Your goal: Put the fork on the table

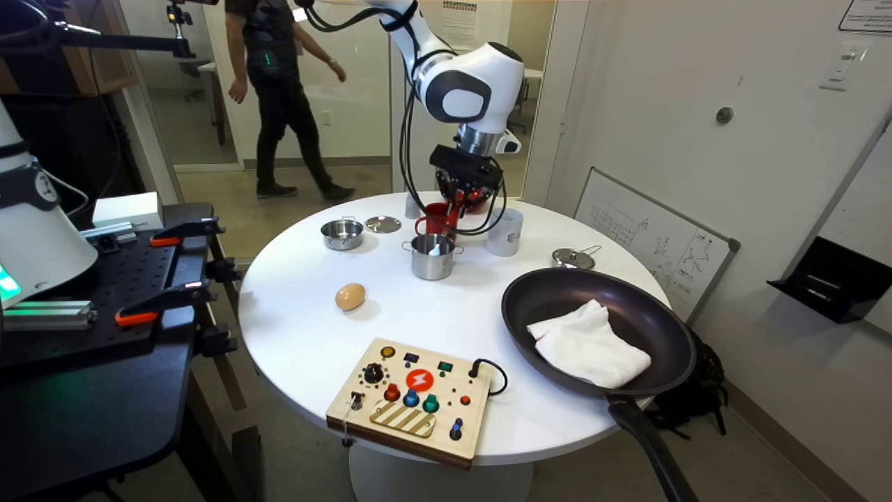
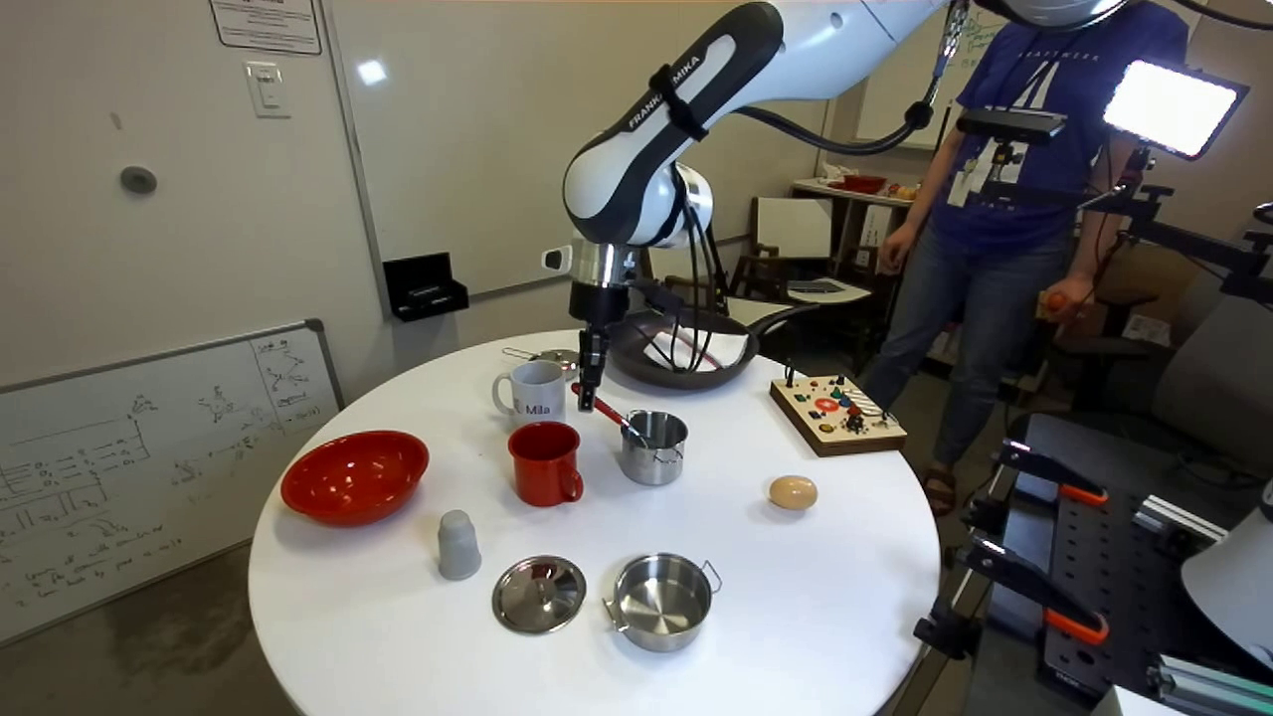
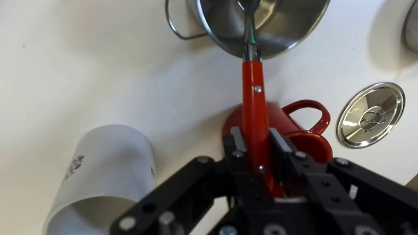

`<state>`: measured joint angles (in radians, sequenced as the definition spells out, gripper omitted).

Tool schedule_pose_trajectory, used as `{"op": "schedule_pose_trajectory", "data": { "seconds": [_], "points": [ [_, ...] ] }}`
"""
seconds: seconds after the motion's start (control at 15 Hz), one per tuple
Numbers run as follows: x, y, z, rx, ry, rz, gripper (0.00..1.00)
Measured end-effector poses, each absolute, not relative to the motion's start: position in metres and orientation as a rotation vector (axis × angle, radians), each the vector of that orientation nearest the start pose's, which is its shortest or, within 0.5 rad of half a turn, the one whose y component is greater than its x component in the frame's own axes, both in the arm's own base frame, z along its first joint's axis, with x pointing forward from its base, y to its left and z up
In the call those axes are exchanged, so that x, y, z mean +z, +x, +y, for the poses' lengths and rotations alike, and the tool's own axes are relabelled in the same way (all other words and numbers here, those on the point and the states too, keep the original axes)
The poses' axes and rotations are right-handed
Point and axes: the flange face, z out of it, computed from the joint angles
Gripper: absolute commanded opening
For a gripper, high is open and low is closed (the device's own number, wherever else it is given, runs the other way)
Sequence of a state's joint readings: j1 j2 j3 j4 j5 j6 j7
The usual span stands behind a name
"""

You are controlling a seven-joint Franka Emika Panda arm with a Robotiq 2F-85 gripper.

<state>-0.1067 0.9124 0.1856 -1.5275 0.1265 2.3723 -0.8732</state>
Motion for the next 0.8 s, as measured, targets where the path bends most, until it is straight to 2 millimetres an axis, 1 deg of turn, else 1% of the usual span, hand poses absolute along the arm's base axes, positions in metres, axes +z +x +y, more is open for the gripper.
{"op": "schedule_pose_trajectory", "data": {
  "seconds": [0.13,0.27,0.6,0.8],
  "points": [
    [0.123,0.695,0.041,-0.057,-2.696,-1.124,0.09],
    [0.133,0.697,0.045,-0.067,-2.715,-1.133,0.09],
    [0.169,0.703,0.058,-0.143,-2.77,-1.164,0.09],
    [0.188,0.697,0.063,-0.151,-2.81,-1.123,0.09]
  ]
}}
